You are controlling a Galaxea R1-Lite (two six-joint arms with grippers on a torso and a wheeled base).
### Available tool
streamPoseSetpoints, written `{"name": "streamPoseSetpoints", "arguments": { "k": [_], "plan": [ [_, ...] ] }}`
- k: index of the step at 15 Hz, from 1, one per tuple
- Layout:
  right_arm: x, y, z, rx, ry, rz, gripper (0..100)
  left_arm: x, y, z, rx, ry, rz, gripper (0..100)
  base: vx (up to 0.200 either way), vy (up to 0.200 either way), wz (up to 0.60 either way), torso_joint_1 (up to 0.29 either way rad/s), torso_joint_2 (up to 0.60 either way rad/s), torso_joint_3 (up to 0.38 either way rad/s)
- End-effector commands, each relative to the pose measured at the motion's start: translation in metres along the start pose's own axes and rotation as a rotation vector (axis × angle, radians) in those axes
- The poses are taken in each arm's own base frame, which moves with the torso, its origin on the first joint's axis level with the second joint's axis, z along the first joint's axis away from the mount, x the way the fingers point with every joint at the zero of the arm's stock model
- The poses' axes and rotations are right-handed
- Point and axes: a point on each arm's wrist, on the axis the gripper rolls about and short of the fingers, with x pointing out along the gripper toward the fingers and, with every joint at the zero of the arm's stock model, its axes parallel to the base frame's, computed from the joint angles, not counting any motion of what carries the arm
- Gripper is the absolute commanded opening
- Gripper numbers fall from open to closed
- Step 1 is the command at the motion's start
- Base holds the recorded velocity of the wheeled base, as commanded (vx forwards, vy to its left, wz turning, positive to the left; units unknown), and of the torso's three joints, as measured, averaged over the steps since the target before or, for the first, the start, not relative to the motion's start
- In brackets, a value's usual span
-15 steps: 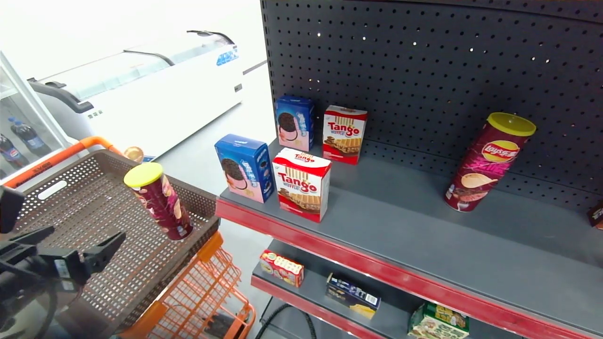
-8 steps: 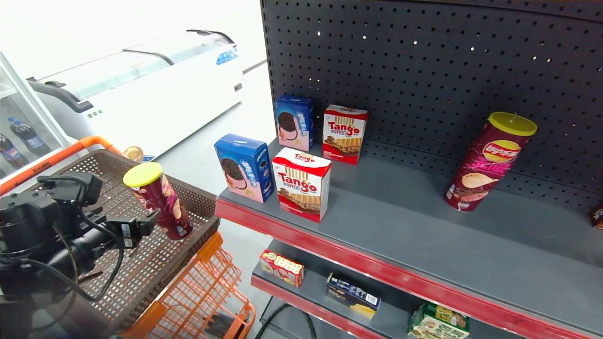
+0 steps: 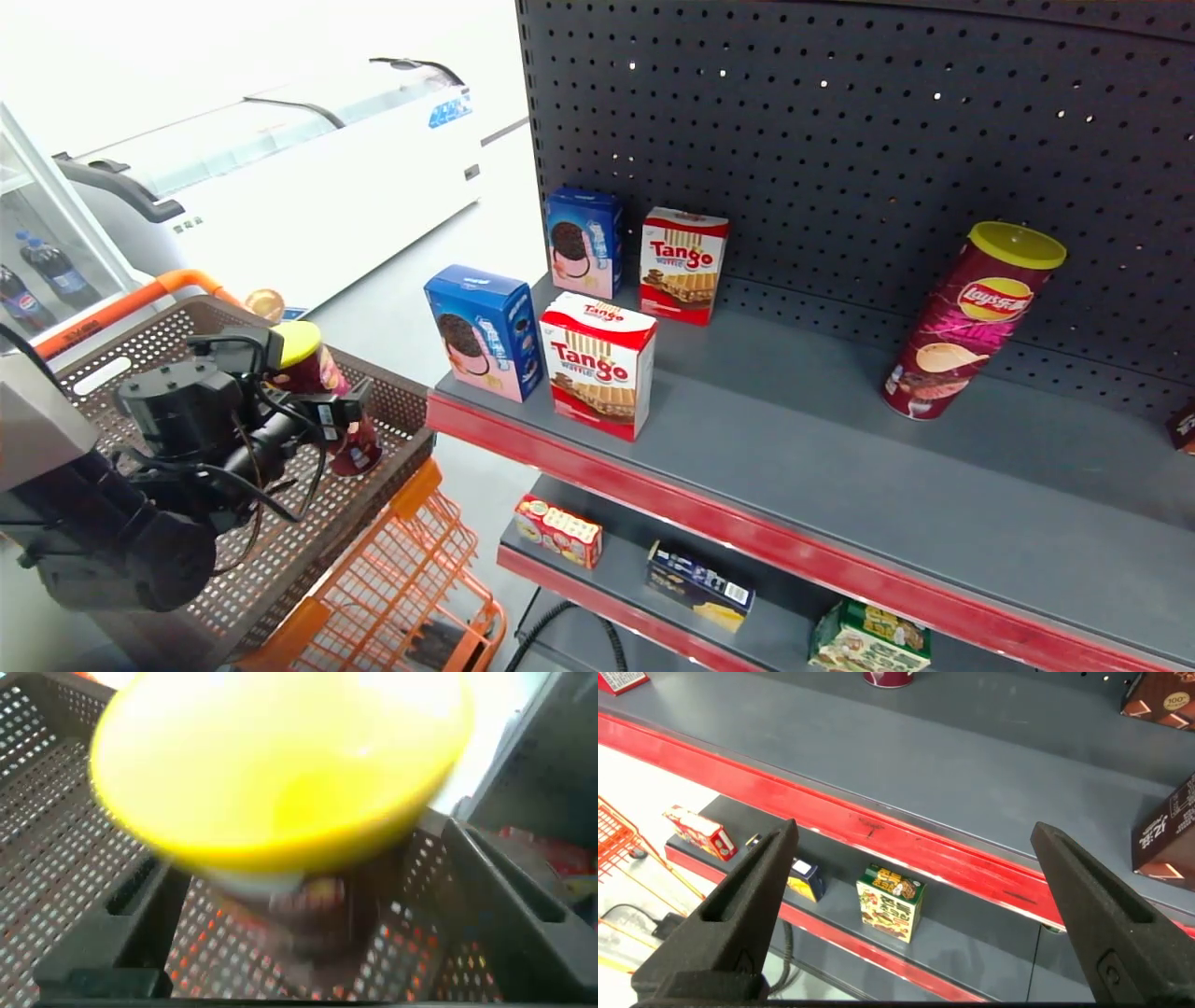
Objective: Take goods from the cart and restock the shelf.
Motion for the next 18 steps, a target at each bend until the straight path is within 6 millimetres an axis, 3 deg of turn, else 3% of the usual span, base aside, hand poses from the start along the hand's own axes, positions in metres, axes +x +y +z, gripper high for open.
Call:
{"name": "streamPoseSetpoints", "arguments": {
  "k": [1,6,7,13,18],
  "plan": [
    [0.000,0.000,0.000,0.000,-0.001,-0.001,100,0.020,-0.002,-0.017,0.000,0.010,-0.001,100,0.000,0.000,0.00,0.000,0.00,0.000],
    [0.000,0.000,0.000,0.000,-0.002,0.001,100,0.044,-0.003,-0.017,-0.001,-0.041,0.012,100,0.000,0.000,0.00,0.000,0.00,0.000],
    [0.000,0.000,0.000,0.000,-0.001,0.001,100,0.045,-0.003,-0.015,-0.002,-0.054,0.011,0,0.000,0.000,0.00,0.000,0.00,0.000],
    [0.000,0.000,0.000,0.000,-0.001,0.001,100,0.047,-0.006,-0.006,0.000,-0.115,0.006,0,0.000,0.000,0.00,0.000,0.00,0.000],
    [0.000,0.000,0.000,0.000,-0.001,0.001,100,0.029,0.000,0.036,0.011,-0.195,0.001,0,0.000,0.000,0.00,0.000,0.00,0.000]
  ]
}}
